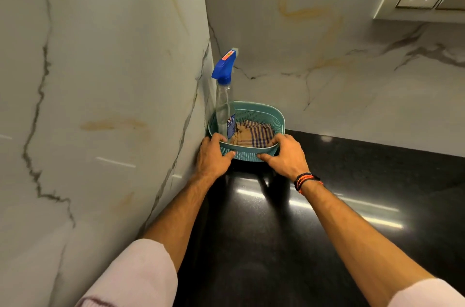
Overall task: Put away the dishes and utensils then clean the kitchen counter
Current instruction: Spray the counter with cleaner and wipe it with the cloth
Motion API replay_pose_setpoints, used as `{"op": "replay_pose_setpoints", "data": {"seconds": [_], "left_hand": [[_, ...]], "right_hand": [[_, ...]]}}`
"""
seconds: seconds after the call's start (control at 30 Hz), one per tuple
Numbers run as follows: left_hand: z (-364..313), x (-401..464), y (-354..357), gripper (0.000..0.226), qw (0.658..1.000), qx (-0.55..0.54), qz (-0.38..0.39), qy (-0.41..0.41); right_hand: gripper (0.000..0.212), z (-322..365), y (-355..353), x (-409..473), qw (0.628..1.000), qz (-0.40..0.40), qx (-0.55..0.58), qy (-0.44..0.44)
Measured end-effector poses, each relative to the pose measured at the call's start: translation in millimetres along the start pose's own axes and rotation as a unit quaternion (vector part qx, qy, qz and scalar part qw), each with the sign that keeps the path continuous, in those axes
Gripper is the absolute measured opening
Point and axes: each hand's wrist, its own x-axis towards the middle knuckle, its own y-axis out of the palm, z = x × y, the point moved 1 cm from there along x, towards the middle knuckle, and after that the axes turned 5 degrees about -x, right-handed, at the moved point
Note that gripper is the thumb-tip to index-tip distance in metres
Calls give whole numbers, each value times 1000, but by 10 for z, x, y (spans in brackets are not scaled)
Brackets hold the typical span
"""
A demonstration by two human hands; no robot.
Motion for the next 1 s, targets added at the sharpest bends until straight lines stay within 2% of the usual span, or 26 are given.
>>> {"op": "replay_pose_setpoints", "data": {"seconds": [0.27, 0.87, 0.93, 1.0], "left_hand": [[28, -50, -47, 36, 999, 23, 23, 10], [199, -1250, 1, 35, 999, 40, 5, 17], [171, -1239, -27, 37, 999, 40, 17, 7], [125, -1222, -67, 42, 999, 40, 29, -8]], "right_hand": [[43, 35, -40, -61, 999, 10, -35, 2], [40, -114, -2, -1249, 1000, 2, -25, 3], [42, -132, -11, -1234, 1000, 9, -21, 2], [55, -126, -44, -1214, 999, 28, -13, 13]]}}
